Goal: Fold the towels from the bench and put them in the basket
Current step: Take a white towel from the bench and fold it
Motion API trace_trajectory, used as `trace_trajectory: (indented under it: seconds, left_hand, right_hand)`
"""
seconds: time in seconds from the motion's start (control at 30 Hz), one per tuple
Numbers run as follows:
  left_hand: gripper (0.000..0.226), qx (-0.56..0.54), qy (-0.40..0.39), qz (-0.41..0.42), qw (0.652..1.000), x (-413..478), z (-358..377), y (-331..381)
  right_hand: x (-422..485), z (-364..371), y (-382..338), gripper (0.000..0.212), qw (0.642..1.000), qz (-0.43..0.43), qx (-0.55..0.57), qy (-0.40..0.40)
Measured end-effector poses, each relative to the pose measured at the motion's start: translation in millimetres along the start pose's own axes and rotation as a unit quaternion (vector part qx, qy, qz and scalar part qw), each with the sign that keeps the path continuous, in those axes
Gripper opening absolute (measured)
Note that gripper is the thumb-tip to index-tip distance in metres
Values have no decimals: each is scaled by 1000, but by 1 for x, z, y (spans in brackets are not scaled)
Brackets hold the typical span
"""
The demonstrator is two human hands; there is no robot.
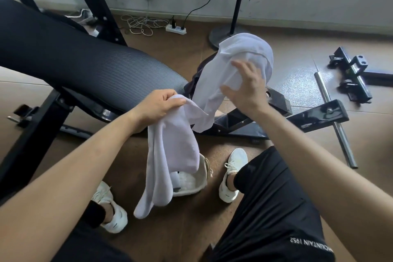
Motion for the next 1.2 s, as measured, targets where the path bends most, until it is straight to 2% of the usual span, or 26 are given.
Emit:
trace_trajectory:
  seconds: [0.07,0.13,0.23,0.3,0.37,0.43,0.6,0.7,0.77,0.83,0.97,1.1,1.2]
  left_hand:
    - [38,6,-17,14,1000,-9,1,-3]
    - [35,7,-31,27,999,-21,1,-7]
    - [33,16,-36,45,998,-40,2,-22]
    - [25,23,-5,48,999,-52,-3,-39]
    - [19,39,34,41,998,-69,-8,-58]
    - [26,67,55,41,995,-88,-11,-75]
    - [24,67,77,80,992,-127,-8,-117]
    - [28,22,92,29,995,-147,-3,-145]
    - [33,0,104,1,995,-151,-3,-155]
    - [29,16,122,-2,992,-151,-5,-159]
    - [18,124,165,-3,979,-153,-9,-166]
    - [7,253,145,44,955,-153,-7,-172]
    - [10,274,149,26,950,-150,-6,-176]
  right_hand:
    - [-36,15,-28,65,984,17,140,-111]
    - [-71,34,-50,59,961,3,186,-206]
    - [-100,52,-60,23,957,-7,214,-194]
    - [-111,59,-57,10,955,13,228,-190]
    - [-124,64,-53,10,953,18,215,-212]
    - [-136,68,-51,12,948,20,211,-238]
    - [-152,75,-45,5,900,84,284,-320]
    - [-153,80,-40,11,878,111,312,-346]
    - [-154,83,-40,13,872,125,332,-338]
    - [-155,85,-41,15,872,146,351,-309]
    - [-154,92,-43,14,875,172,375,-255]
    - [-148,91,-39,15,870,214,405,-183]
    - [-139,84,-28,20,863,253,418,-125]
Point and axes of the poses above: each hand's wrist, its own x-axis towards the middle knuckle, its own z-axis out of the palm, y = z × x, the point moved 4 cm from there along x, towards the middle knuckle, and after that the axes turned 8 degrees about y, right-handed, at the moved point
